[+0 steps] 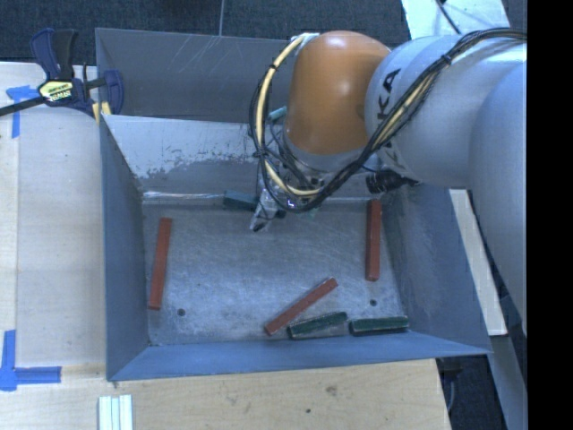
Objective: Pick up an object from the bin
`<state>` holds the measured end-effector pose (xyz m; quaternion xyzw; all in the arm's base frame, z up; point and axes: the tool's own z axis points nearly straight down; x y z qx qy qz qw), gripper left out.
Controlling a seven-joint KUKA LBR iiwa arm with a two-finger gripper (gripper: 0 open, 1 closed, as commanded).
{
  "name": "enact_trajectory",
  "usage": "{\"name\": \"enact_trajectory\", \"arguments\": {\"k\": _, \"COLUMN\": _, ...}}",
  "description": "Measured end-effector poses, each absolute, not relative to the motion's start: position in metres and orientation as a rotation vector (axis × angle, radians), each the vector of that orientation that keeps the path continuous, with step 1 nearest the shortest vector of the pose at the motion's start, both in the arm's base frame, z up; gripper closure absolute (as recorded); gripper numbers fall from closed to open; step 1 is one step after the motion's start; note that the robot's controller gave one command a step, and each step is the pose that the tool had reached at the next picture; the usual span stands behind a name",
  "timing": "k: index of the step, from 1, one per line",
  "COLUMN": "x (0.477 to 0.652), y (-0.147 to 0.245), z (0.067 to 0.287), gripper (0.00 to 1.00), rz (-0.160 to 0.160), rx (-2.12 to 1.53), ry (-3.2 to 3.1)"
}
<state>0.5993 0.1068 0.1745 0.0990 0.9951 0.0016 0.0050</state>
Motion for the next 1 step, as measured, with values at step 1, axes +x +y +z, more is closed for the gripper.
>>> {"name": "enact_trajectory", "arguments": {"k": 1, "x": 0.6006, "y": 0.1066, "z": 0.1882, "gripper": 1.0, "rz": 0.003, "rx": 0.311, "ry": 3.12}}
